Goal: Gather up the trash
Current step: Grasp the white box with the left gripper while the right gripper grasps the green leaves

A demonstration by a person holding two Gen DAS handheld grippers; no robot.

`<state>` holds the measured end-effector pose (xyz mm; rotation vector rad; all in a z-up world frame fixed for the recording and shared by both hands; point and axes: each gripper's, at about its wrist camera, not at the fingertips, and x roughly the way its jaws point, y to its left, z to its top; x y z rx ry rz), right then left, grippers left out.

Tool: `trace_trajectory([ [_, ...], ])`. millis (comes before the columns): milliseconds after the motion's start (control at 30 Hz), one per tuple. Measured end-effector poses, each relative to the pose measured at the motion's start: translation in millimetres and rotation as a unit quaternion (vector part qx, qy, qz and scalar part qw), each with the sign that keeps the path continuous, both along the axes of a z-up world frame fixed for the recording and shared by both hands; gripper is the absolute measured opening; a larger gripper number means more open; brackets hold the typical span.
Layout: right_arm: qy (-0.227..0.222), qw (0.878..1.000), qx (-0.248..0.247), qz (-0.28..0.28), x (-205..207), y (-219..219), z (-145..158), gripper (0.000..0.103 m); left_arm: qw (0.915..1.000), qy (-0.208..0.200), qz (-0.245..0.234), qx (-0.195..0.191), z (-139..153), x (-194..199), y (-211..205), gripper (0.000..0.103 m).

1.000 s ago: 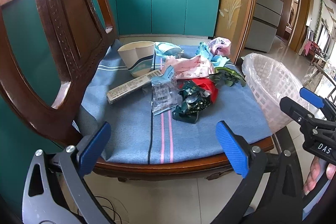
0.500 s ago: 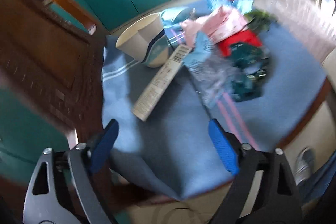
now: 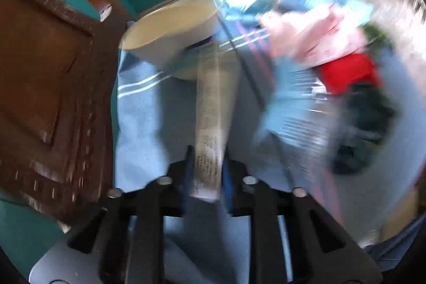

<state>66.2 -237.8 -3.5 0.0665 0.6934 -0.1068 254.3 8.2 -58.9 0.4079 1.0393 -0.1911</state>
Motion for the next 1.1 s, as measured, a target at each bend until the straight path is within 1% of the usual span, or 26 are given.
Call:
trace_trajectory([
  [33, 0.002, 1.000, -0.002, -0.003, 2.2, -5.0, -0.8, 0.093, 0.9998, -0.010, 0.003, -0.014, 9.4, -8.5, 2.8, 0.018],
  [100, 0.008, 1.000, 0.002, -0.006, 6.1, -11.9, -3.3, 0.093, 0.9976, -0.036, 0.015, -0.058, 36.5, -32.4, 10.6, 0.018],
  [167, 0.018, 1.000, 0.004, -0.002, 14.1, -16.7, -7.9, 0.093, 0.9910, -0.071, 0.029, -0.110, 63.9, -58.7, 17.4, 0.018],
  [200, 0.025, 1.000, -0.001, 0.003, 19.7, -16.5, -10.7, 0.093, 0.9835, -0.094, 0.025, -0.152, 81.6, -79.2, 19.1, 0.018],
  [233, 0.028, 1.000, -0.005, 0.008, 23.0, -15.8, -12.0, 0.093, 0.9784, -0.105, 0.023, -0.177, 89.5, -90.8, 19.0, 0.018],
  [267, 0.034, 0.999, -0.011, 0.018, 27.5, -13.5, -13.8, 0.091, 0.9714, -0.114, 0.021, -0.207, 96.7, -103.3, 19.6, 0.018],
  [300, 0.041, 0.999, -0.020, 0.030, 33.7, -10.5, -16.4, 0.086, 0.9627, -0.128, 0.013, -0.238, 103.9, -118.2, 17.5, 0.018],
  [333, 0.046, 0.998, -0.023, 0.036, 37.1, -9.6, -18.2, 0.084, 0.9566, -0.141, 0.011, -0.255, 107.2, -130.3, 15.5, 0.018],
  [367, 0.051, 0.998, -0.024, 0.042, 41.5, -8.9, -20.5, 0.080, 0.9531, -0.148, 0.013, -0.263, 107.9, -137.9, 14.1, 0.018],
  [400, 0.059, 0.997, -0.026, 0.048, 48.1, -7.4, -23.2, 0.076, 0.9473, -0.159, 0.019, -0.278, 107.3, -147.8, 13.4, 0.018],
  [467, 0.074, 0.995, -0.045, 0.057, 62.0, -3.3, -27.7, 0.071, 0.9372, -0.176, 0.033, -0.299, 104.1, -154.8, 18.2, 0.018],
  [533, 0.089, 0.990, -0.087, 0.068, 83.4, 6.3, -32.1, 0.064, 0.9355, -0.181, 0.037, -0.301, 103.9, -148.7, 16.4, 0.018],
  [567, 0.100, 0.986, -0.110, 0.074, 96.4, 12.2, -35.2, 0.059, 0.9353, -0.189, 0.040, -0.297, 103.3, -146.7, 19.7, 0.018],
  [600, 0.106, 0.984, -0.122, 0.078, 103.8, 14.7, -37.6, 0.056, 0.9361, -0.190, 0.045, -0.292, 103.8, -146.5, 21.7, 0.018],
  [667, 0.134, 0.974, -0.157, 0.090, 126.8, 23.0, -48.5, 0.053, 0.9369, -0.190, 0.052, -0.289, 103.1, -141.4, 24.0, 0.018],
  [700, 0.149, 0.969, -0.171, 0.094, 136.6, 26.6, -54.9, 0.049, 0.9364, -0.190, 0.056, -0.290, 102.3, -139.4, 23.7, 0.018],
  [733, 0.164, 0.963, -0.190, 0.097, 147.8, 30.1, -63.2, 0.047, 0.9353, -0.192, 0.060, -0.291, 102.0, -138.6, 25.6, 0.018],
  [800, 0.192, 0.953, -0.213, 0.094, 167.3, 32.7, -79.3, 0.040, 0.9332, -0.193, 0.065, -0.296, 103.5, -138.6, 32.5, 0.018],
  [833, 0.202, 0.951, -0.217, 0.092, 173.8, 32.2, -84.5, 0.037, 0.9328, -0.192, 0.068, -0.297, 102.9, -137.7, 34.7, 0.018],
  [867, 0.213, 0.948, -0.219, 0.087, 180.9, 30.6, -90.1, 0.031, 0.9325, -0.191, 0.071, -0.298, 102.5, -138.1, 37.0, 0.018],
  [900, 0.216, 0.947, -0.225, 0.082, 186.1, 29.1, -93.5, 0.027, 0.9320, -0.190, 0.073, -0.300, 103.0, -137.8, 39.5, 0.018],
  [933, 0.211, 0.946, -0.232, 0.077, 187.6, 28.6, -92.5, 0.020, 0.9318, -0.190, 0.075, -0.300, 102.7, -138.3, 41.4, 0.018],
  [967, 0.210, 0.947, -0.232, 0.073, 188.6, 27.6, -90.7, 0.010, 0.9313, -0.191, 0.076, -0.300, 103.7, -138.7, 42.9, 0.019],
  [1000, 0.210, 0.950, -0.220, 0.071, 187.8, 25.9, -87.6, 0.010, 0.9306, -0.193, 0.076, -0.302, 104.5, -139.6, 43.6, 0.019],
  [1033, 0.205, 0.955, -0.200, 0.075, 182.6, 24.9, -80.5, 0.009, 0.9296, -0.195, 0.076, -0.303, 107.0, -143.3, 43.6, 0.019],
  [1100, 0.185, 0.962, -0.184, 0.081, 165.5, 26.6, -65.3, 0.009, 0.9289, -0.193, 0.075, -0.307, 108.4, -144.5, 43.7, 0.019],
])
